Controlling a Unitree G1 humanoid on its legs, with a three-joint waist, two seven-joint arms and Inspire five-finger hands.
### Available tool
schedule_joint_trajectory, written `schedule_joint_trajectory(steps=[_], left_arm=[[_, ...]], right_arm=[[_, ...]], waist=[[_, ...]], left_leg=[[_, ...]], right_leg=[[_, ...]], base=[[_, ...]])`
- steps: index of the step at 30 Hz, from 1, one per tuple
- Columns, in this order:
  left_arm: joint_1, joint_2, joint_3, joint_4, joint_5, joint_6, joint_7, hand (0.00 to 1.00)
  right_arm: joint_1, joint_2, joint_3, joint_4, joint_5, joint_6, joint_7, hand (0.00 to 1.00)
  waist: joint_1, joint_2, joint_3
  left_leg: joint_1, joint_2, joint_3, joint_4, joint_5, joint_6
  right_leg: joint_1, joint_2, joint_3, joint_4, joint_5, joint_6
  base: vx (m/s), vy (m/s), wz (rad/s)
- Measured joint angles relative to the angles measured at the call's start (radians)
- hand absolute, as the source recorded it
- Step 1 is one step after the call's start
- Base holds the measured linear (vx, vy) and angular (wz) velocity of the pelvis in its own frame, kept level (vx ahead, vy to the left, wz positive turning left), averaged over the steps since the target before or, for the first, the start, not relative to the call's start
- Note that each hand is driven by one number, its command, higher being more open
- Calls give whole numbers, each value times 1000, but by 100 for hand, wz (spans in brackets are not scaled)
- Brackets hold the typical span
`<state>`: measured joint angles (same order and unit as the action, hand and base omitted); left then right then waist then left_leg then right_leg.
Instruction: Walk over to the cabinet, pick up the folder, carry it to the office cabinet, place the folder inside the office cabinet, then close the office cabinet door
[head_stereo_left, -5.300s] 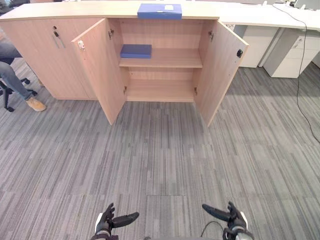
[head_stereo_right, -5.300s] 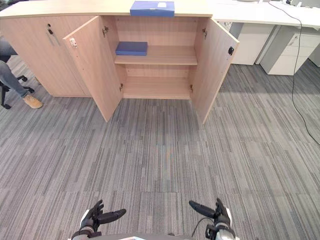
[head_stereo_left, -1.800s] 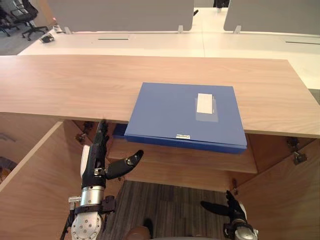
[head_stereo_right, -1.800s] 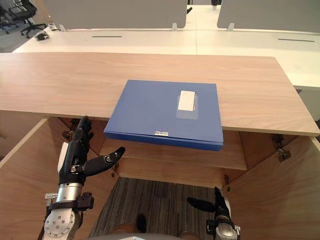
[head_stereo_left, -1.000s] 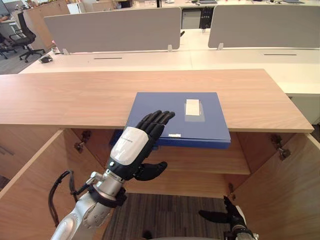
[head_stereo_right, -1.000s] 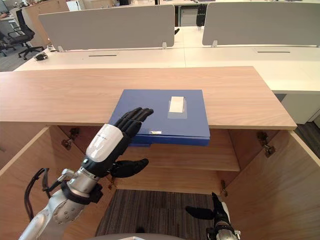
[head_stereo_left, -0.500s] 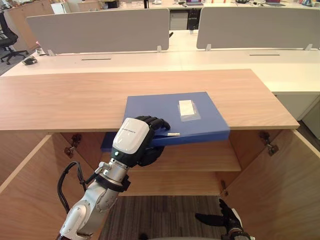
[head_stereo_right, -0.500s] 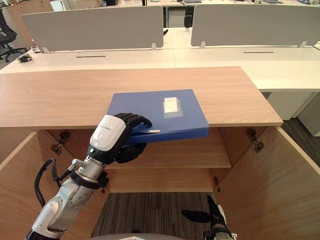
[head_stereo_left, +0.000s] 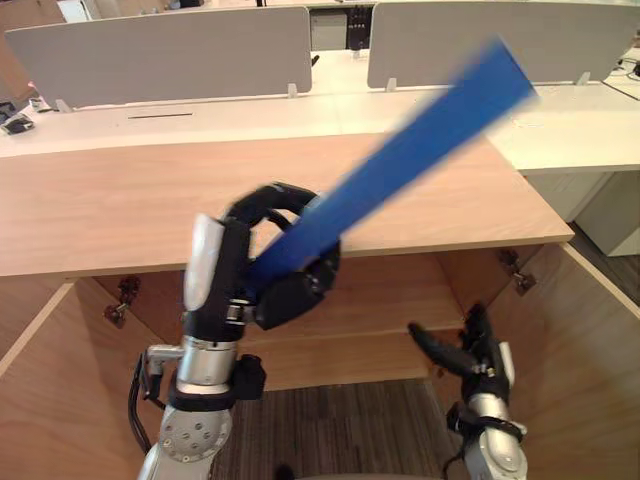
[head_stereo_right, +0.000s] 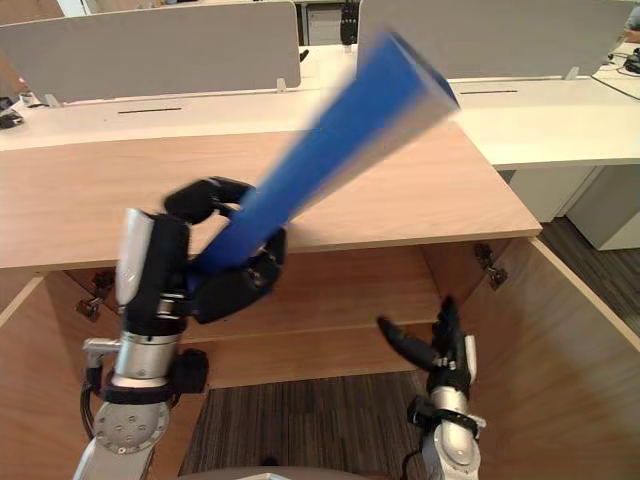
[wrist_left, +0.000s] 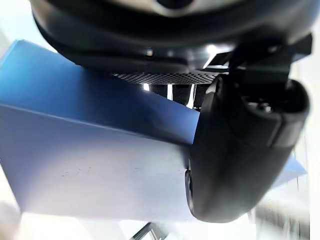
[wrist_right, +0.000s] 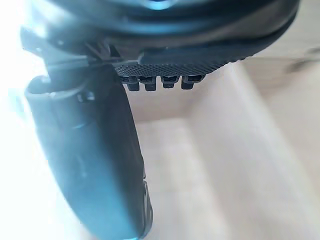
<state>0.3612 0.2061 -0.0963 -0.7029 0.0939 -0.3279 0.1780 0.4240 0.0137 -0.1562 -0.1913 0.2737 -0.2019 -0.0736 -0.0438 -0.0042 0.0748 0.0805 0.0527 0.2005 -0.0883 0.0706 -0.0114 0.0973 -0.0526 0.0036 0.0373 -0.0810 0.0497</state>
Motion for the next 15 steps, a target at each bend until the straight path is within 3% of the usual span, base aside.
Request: schedule_joint_trajectory(steps=[4,9,15], left_arm=[[36,-20,53,-8,-327,10,-73,0],[52,-18,21,-1,-594,54,-158,0],[42,146,-126,63,-766,113,-325,0]], right_arm=[[19,-18,-16,-213,125,-5,53,100],[-71,-147,9,-334,178,-30,122,100],[-308,-406,150,-249,216,-50,177,100]], waist=[[0,-18,8],[0,-22,7],[1,-17,4]], left_leg=[[-2,0,13,0,-6,1],[-2,-4,39,0,-14,8],[-2,-9,41,0,-14,9]], right_leg=[[-5,0,15,-4,4,2],[-13,-5,39,-5,9,11],[-13,-10,40,-4,12,16]], base=[[41,-2,-12],[30,14,-14],[0,2,-1]])
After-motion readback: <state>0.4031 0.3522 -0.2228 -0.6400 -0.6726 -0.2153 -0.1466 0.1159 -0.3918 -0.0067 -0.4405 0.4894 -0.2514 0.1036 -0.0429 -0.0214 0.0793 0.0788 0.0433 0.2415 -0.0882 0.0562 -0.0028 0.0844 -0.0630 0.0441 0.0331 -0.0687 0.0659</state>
